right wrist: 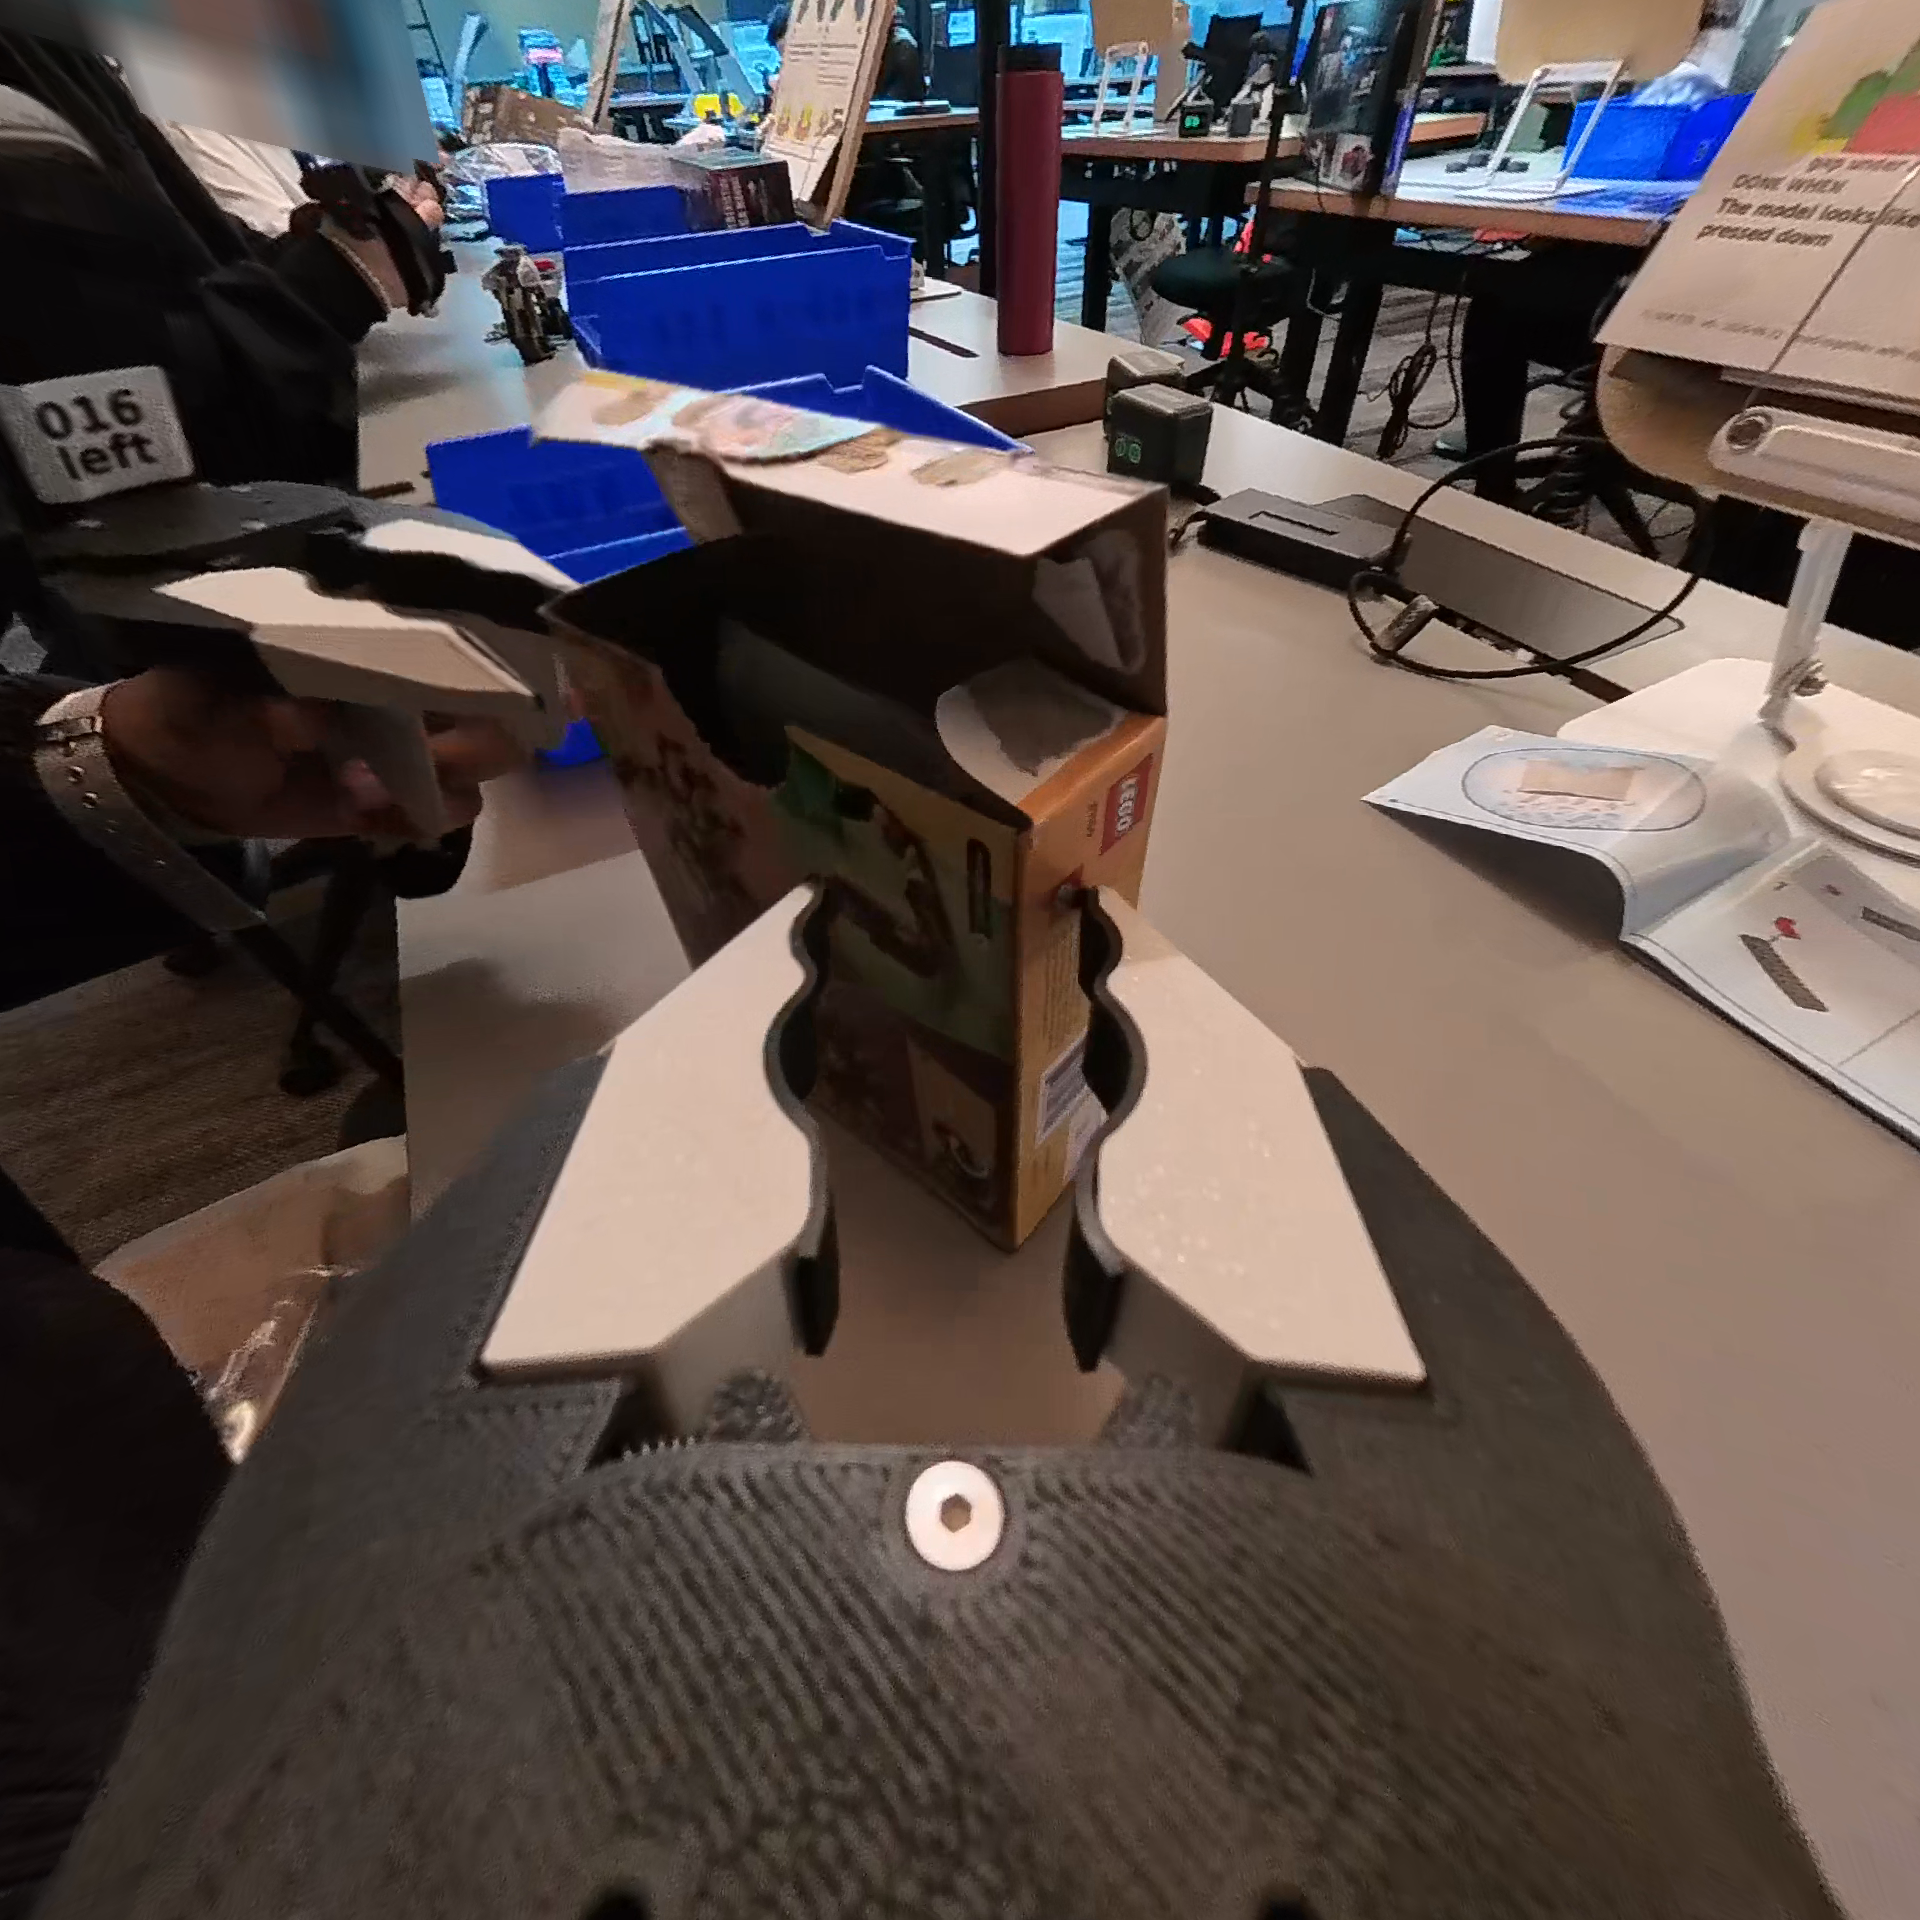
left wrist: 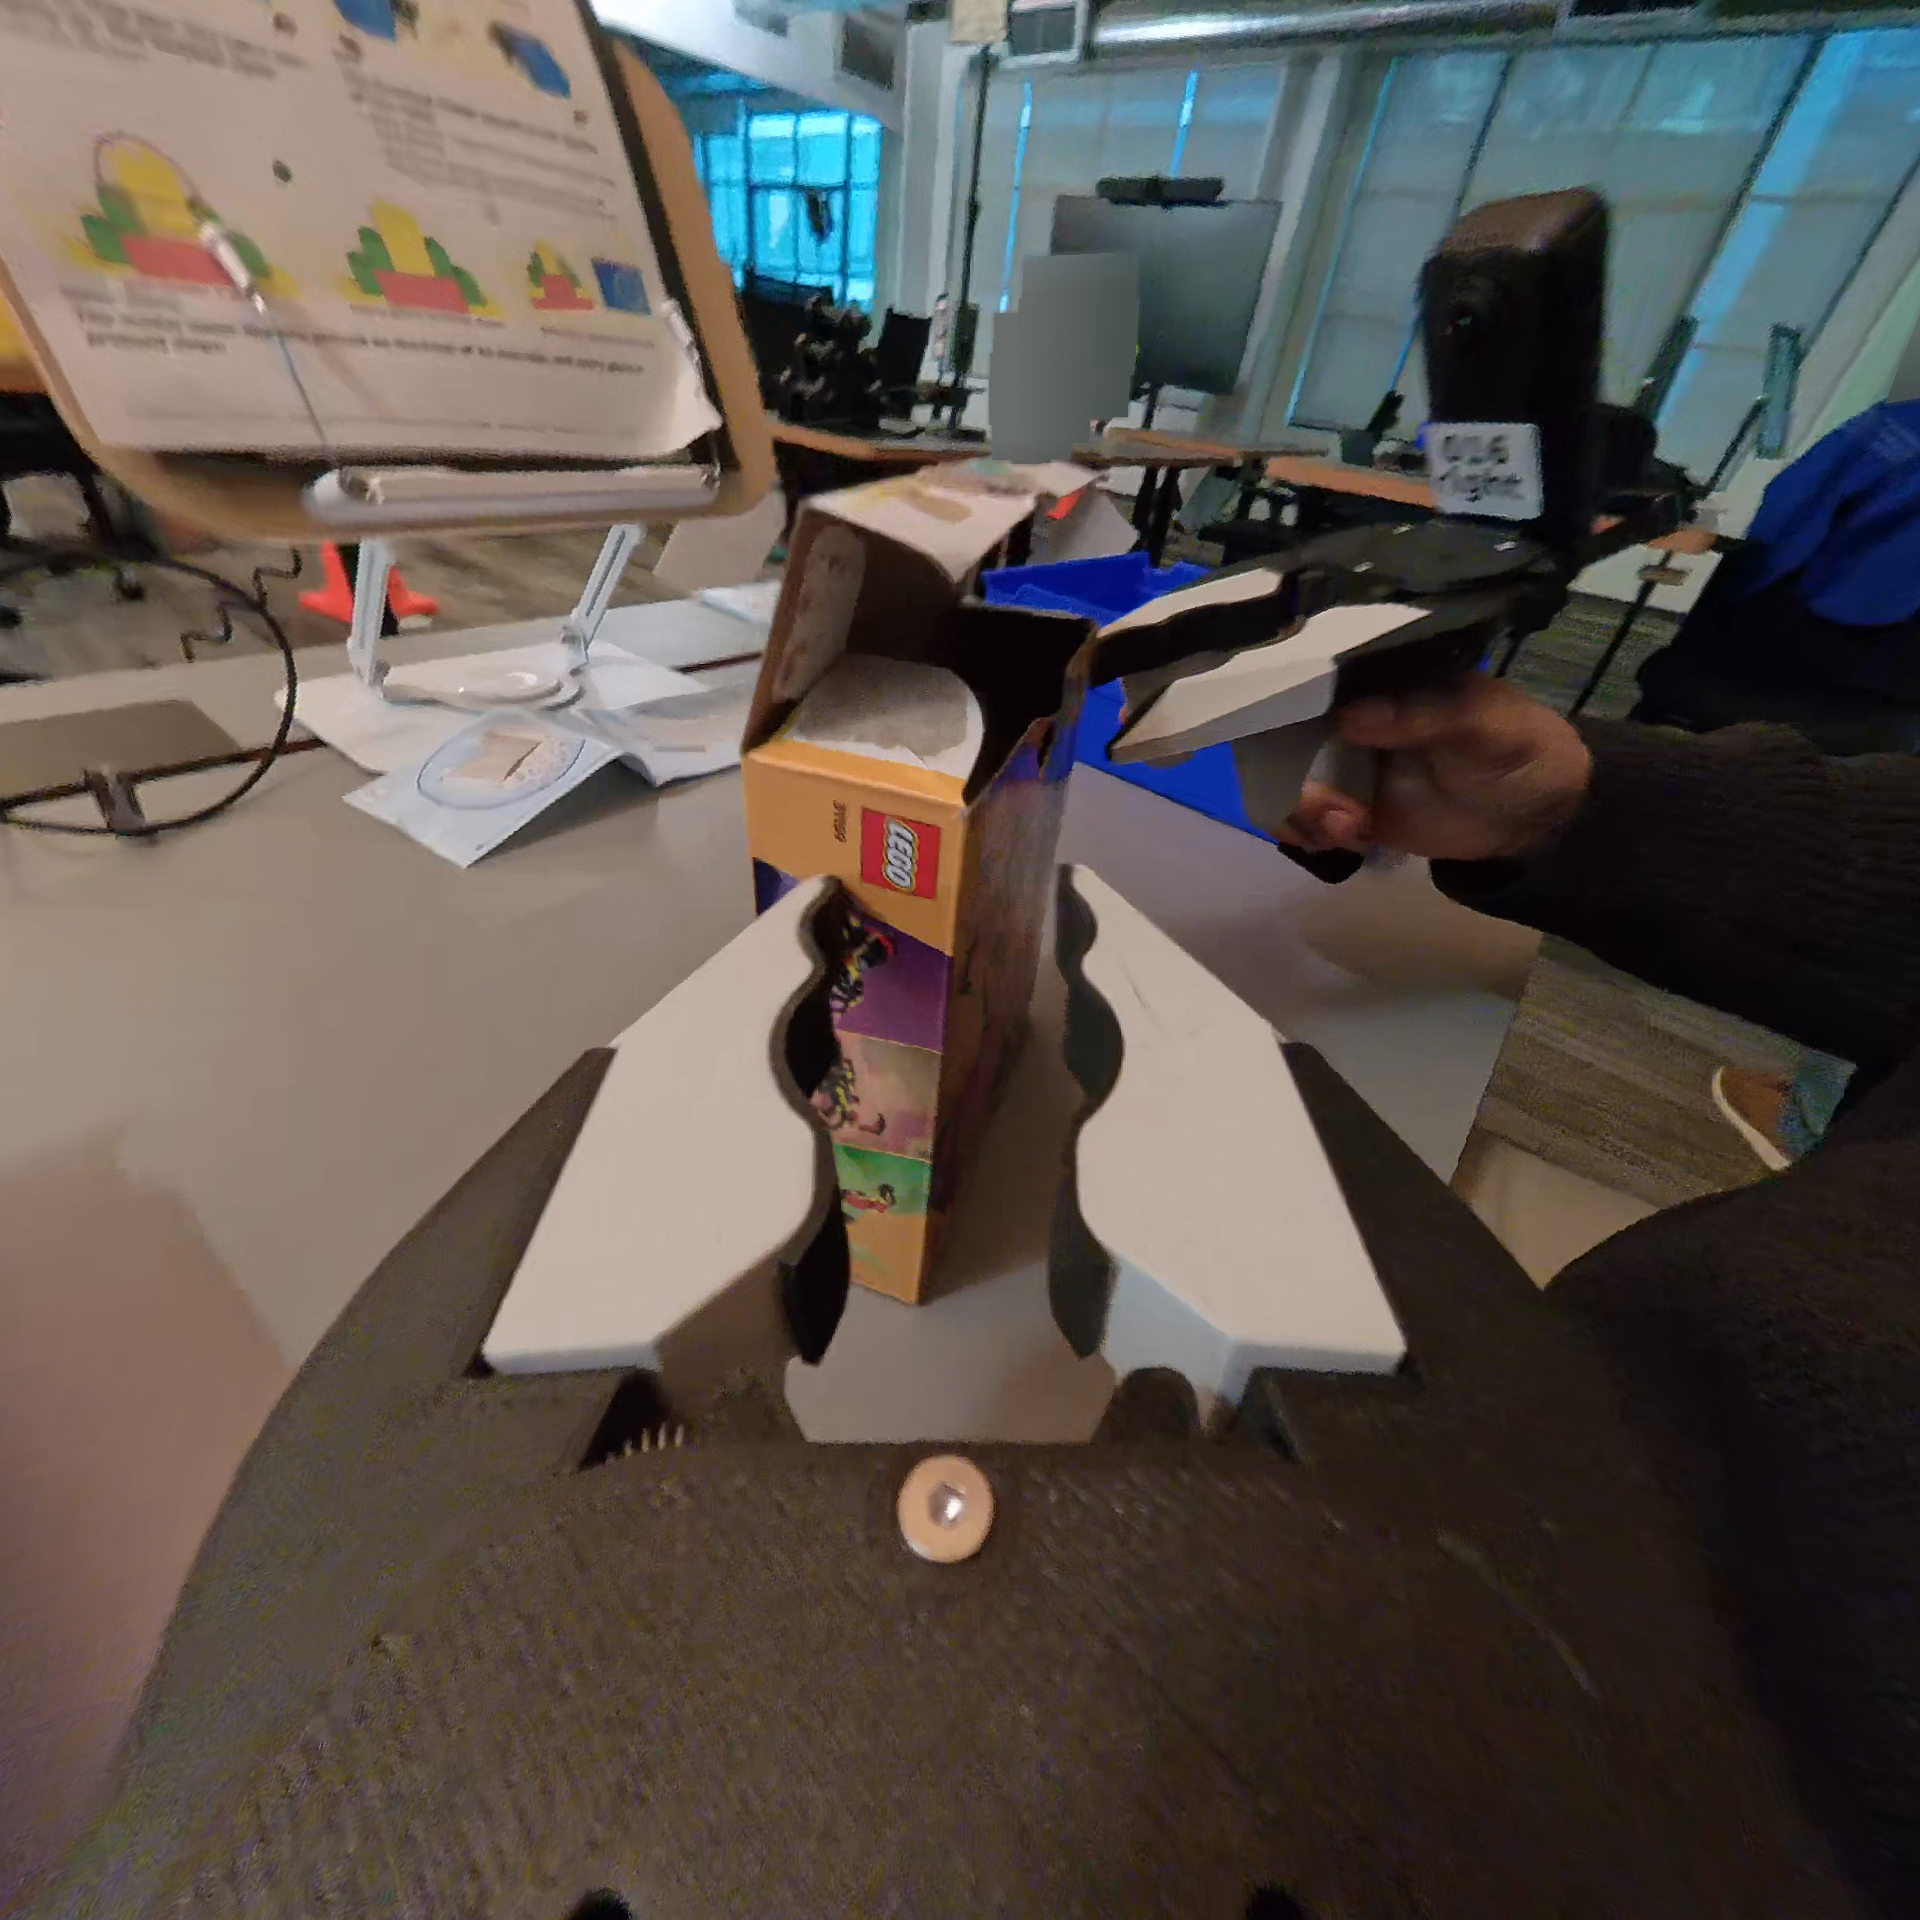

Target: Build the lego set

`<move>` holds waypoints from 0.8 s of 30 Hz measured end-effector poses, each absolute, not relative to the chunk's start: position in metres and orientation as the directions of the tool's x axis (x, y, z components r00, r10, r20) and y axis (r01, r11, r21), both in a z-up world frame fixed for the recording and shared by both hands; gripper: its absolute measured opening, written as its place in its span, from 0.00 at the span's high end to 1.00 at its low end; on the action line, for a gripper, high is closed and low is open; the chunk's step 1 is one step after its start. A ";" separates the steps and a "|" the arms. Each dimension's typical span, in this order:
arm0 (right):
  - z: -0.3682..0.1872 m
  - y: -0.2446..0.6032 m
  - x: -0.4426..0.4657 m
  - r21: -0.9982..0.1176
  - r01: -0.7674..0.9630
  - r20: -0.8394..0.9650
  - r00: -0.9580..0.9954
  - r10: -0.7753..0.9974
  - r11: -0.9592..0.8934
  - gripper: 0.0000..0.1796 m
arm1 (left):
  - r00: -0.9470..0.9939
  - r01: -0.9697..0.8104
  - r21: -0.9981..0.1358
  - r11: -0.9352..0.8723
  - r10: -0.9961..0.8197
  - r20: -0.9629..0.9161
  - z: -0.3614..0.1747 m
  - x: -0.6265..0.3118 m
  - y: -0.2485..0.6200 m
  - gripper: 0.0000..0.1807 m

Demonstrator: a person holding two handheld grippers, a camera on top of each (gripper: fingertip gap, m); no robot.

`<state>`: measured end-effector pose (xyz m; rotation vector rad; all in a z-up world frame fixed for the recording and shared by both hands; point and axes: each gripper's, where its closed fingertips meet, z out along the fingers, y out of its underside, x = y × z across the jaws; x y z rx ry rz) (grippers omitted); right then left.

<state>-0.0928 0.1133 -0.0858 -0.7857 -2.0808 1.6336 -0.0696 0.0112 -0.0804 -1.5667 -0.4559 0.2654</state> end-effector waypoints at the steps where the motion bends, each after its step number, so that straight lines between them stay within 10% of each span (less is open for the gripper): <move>1: -0.086 0.115 -0.093 -0.967 0.192 -0.044 -0.770 0.636 0.165 0.75 | 0.900 0.107 -0.994 0.015 0.423 0.103 -0.077 -0.066 0.011 0.83; 14: -0.085 0.120 -0.094 -0.971 0.210 -0.094 -0.781 0.617 0.118 0.81 | 0.889 0.135 -0.991 0.004 0.441 0.122 -0.082 -0.070 0.014 0.78; 24: -0.084 0.119 -0.093 -0.971 0.224 -0.137 -0.801 0.583 0.080 0.81 | 0.886 0.181 -0.983 -0.017 0.437 0.155 -0.093 -0.095 0.032 0.49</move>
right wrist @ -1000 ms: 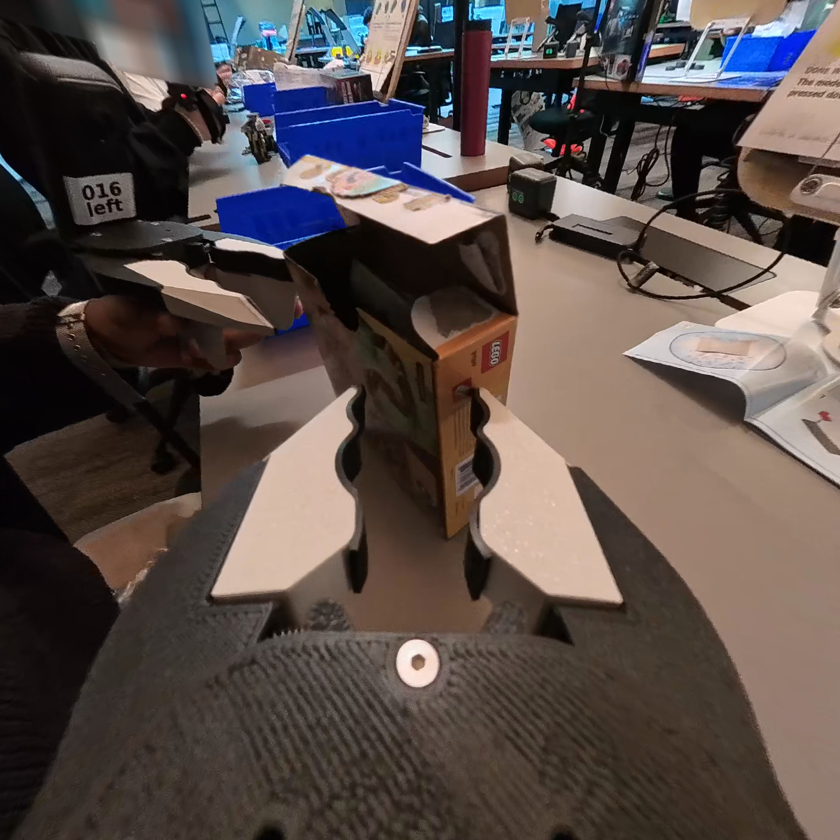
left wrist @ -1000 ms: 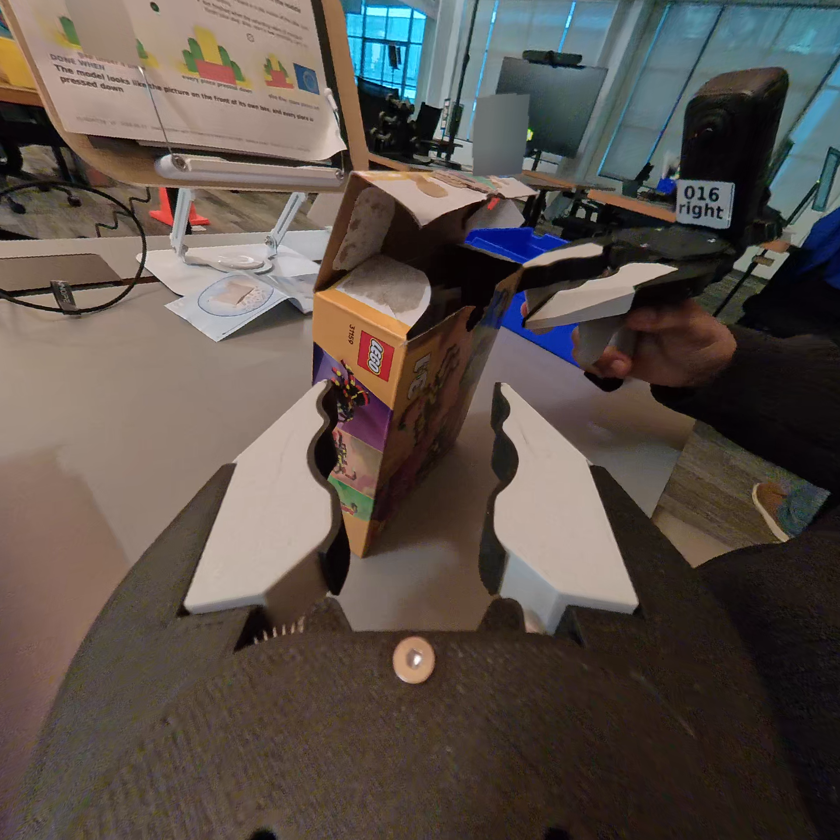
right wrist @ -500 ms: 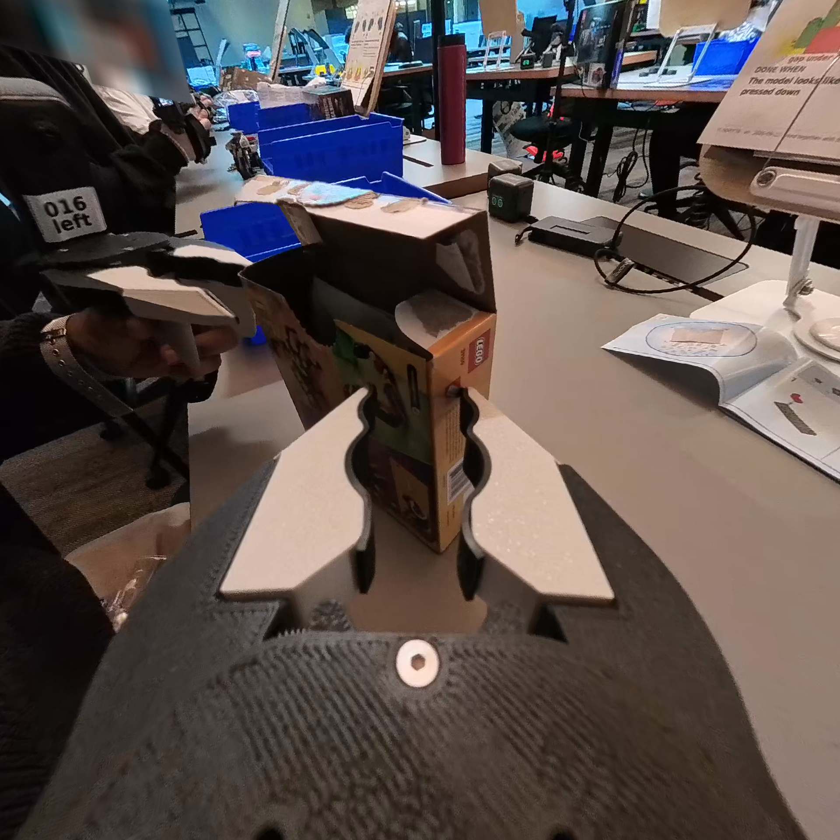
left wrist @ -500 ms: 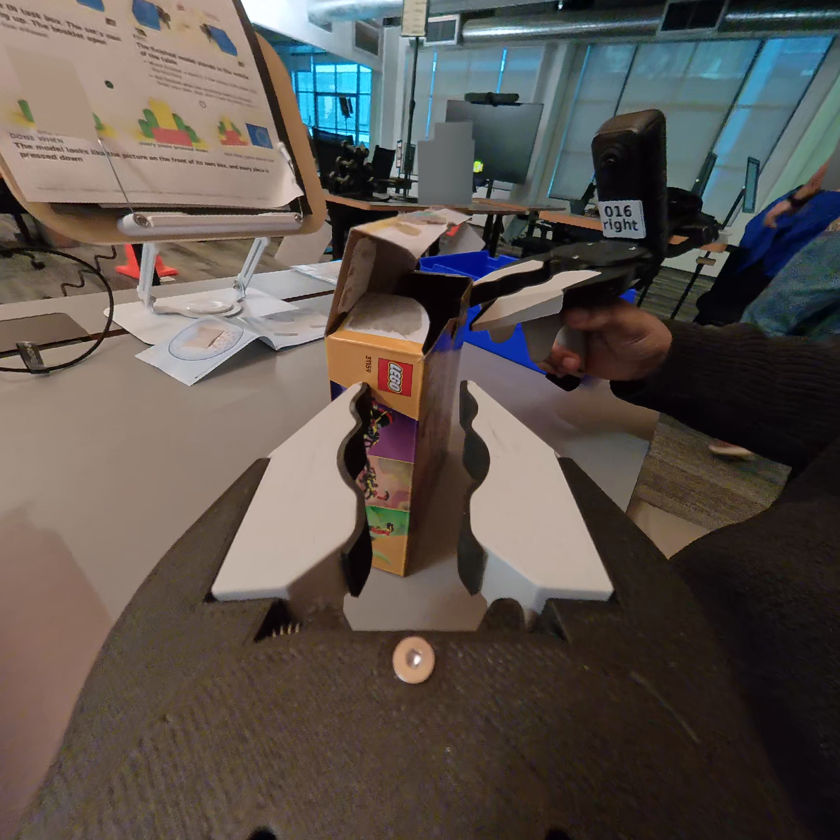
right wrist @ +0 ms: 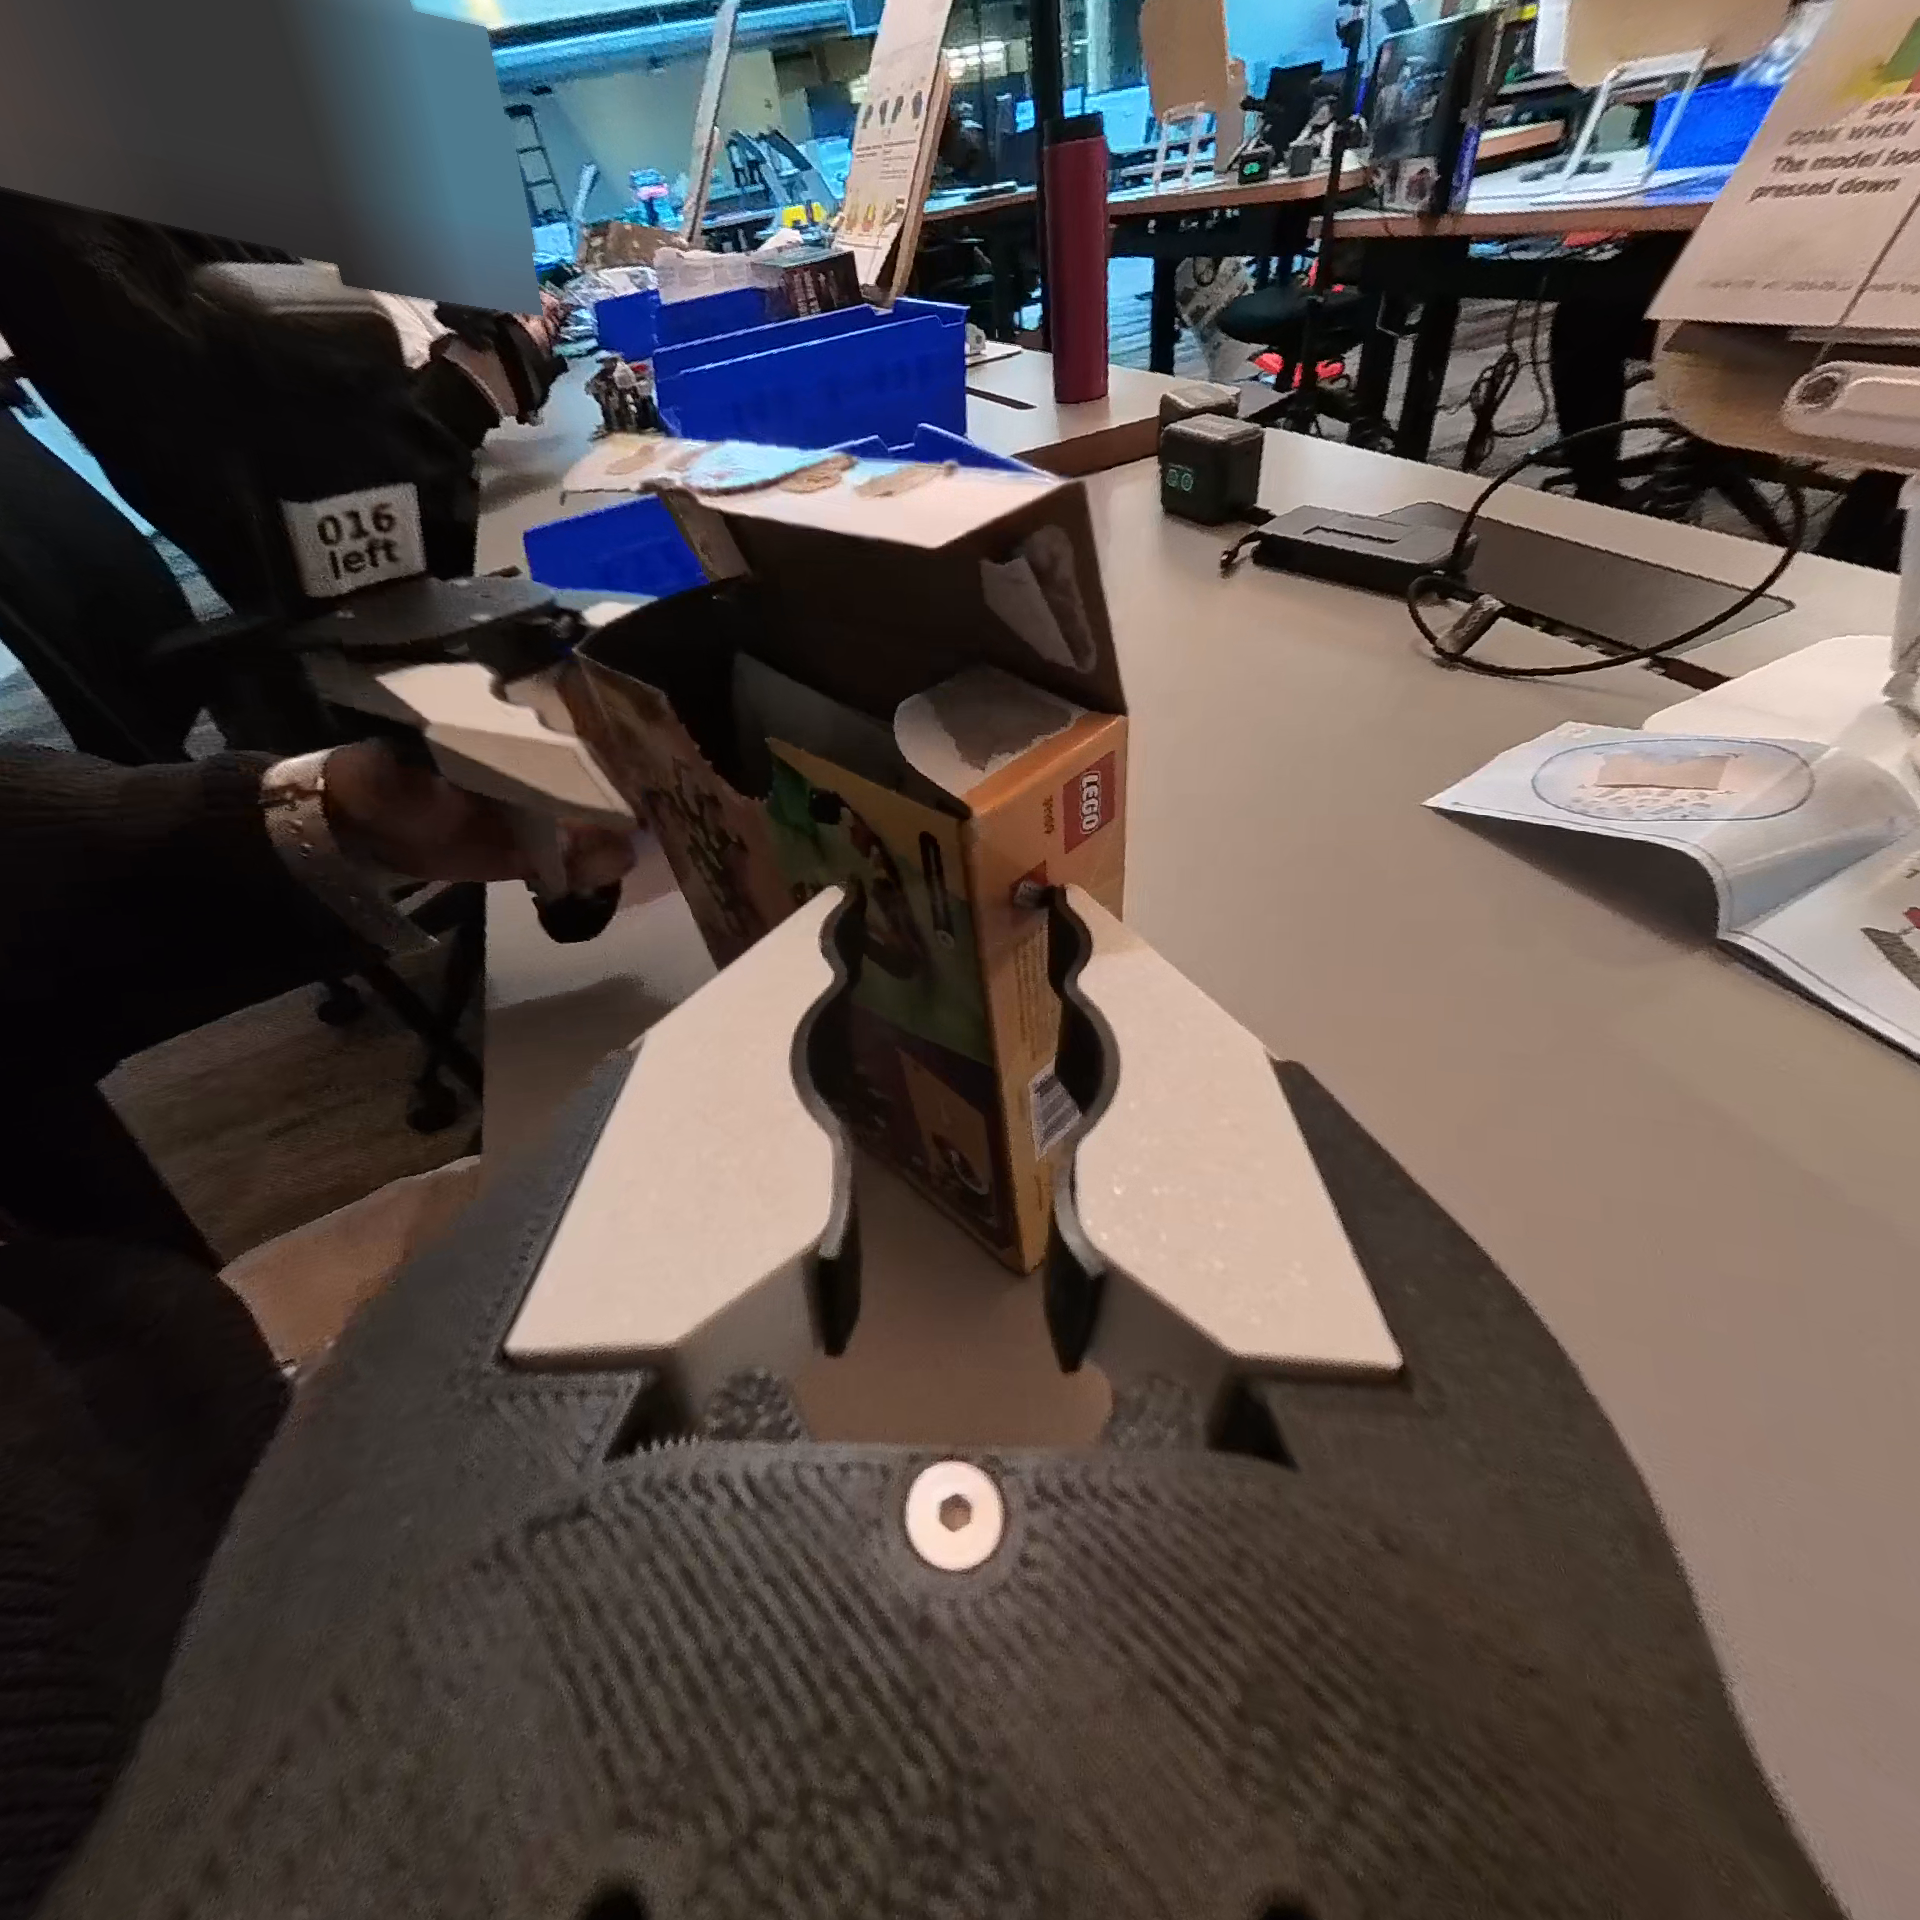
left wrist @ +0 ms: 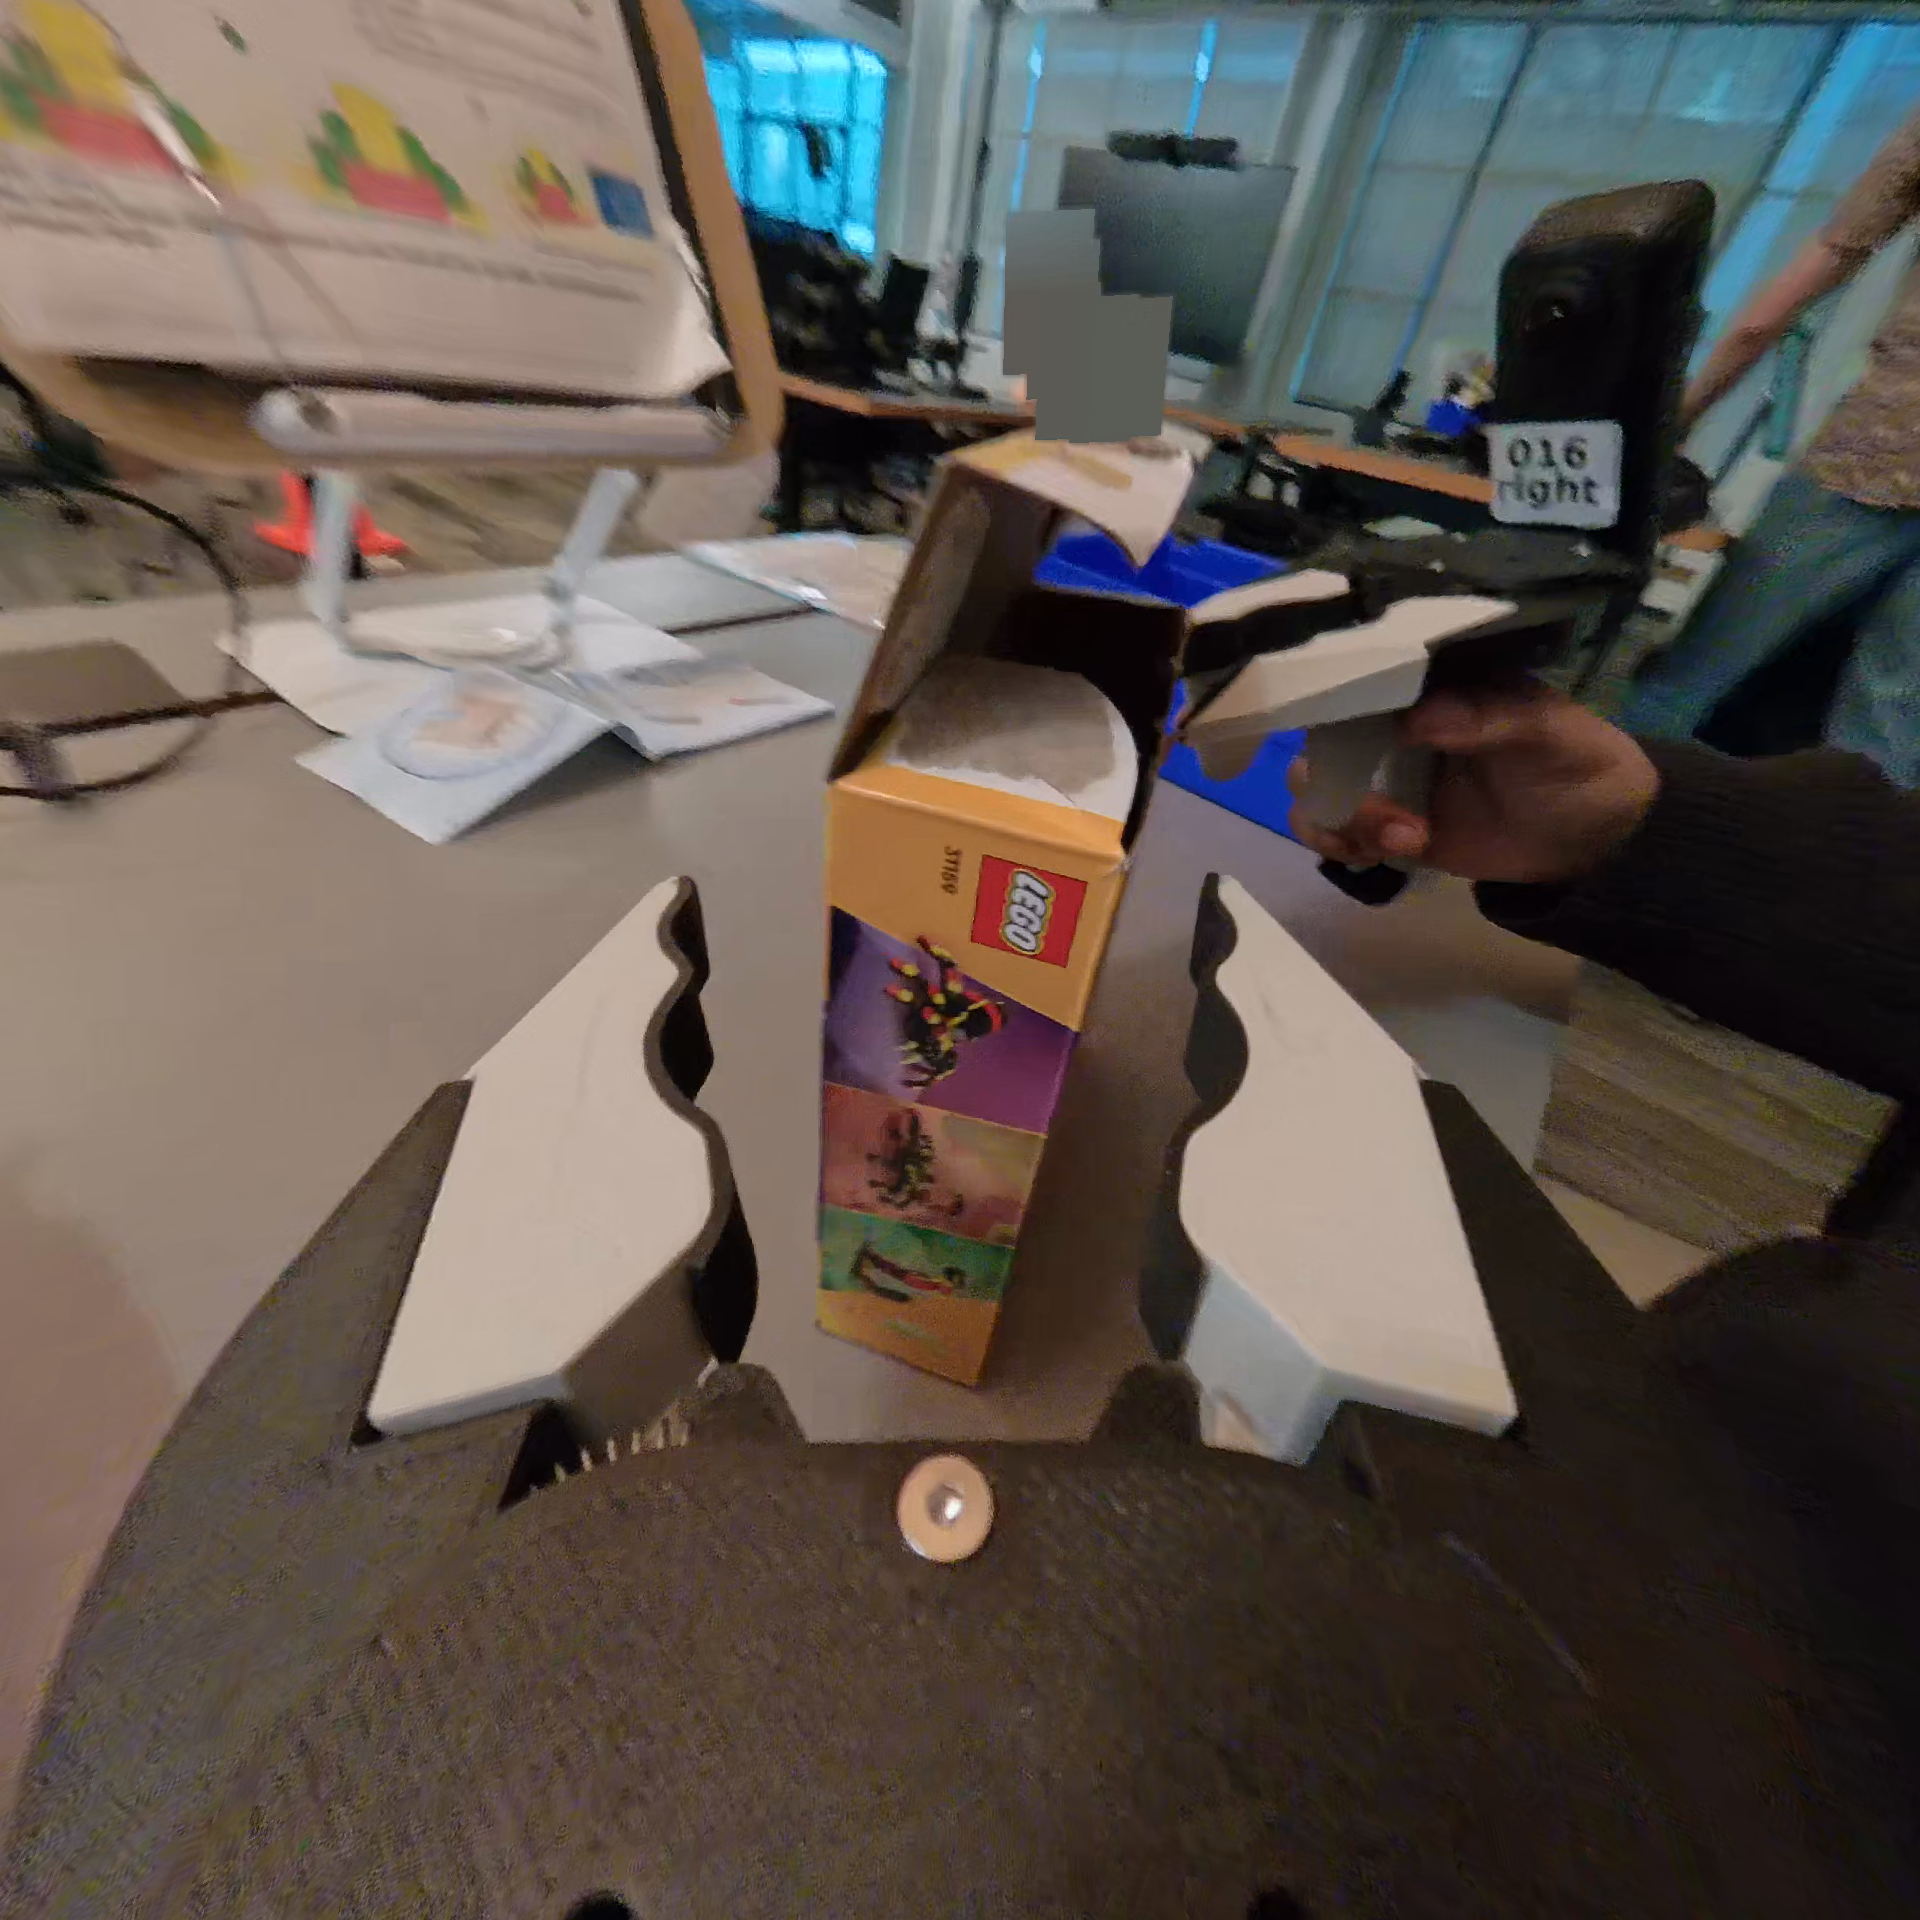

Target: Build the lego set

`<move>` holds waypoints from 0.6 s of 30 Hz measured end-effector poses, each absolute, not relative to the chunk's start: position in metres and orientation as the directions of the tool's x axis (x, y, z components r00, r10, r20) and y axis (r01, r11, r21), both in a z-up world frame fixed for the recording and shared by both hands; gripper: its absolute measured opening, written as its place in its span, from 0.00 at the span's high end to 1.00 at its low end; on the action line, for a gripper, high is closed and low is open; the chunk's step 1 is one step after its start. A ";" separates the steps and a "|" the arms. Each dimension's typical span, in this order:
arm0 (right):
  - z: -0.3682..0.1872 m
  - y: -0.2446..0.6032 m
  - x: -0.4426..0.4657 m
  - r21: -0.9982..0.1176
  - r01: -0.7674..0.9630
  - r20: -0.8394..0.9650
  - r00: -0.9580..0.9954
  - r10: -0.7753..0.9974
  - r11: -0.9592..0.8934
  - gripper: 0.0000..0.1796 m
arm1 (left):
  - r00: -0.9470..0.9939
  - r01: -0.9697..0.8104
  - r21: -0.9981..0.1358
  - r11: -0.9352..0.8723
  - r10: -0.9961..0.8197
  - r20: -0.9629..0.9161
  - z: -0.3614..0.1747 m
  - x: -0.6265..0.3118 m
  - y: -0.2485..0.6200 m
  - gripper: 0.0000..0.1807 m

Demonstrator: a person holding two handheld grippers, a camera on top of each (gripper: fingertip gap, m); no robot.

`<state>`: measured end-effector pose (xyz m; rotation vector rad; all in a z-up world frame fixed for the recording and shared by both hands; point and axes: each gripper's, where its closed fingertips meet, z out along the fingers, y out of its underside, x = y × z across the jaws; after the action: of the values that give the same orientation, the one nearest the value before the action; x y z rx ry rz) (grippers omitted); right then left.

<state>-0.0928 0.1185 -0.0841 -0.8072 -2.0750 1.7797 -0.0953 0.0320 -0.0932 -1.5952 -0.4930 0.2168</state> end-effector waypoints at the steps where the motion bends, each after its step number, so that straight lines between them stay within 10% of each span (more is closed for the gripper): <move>1: -0.083 0.119 -0.092 -0.970 0.228 -0.141 -0.805 0.576 0.081 0.81 | 0.891 0.179 -0.983 -0.041 0.431 0.145 -0.096 -0.093 0.036 0.52; 9: -0.003 0.117 -0.071 -0.955 -0.111 0.237 -0.843 0.483 0.274 0.87 | 0.898 0.096 -0.991 -0.089 0.438 0.048 -0.098 -0.083 0.045 0.71; 18: -0.054 0.070 -0.074 -0.563 -0.122 0.360 -0.927 0.110 0.818 0.83 | 0.883 0.083 -0.992 -0.095 0.468 0.029 -0.097 -0.086 0.047 0.71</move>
<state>-0.0739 0.0702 -0.0536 0.0087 -2.6222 0.8482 -0.0856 0.0473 -0.0974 -1.6492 -0.4328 0.3393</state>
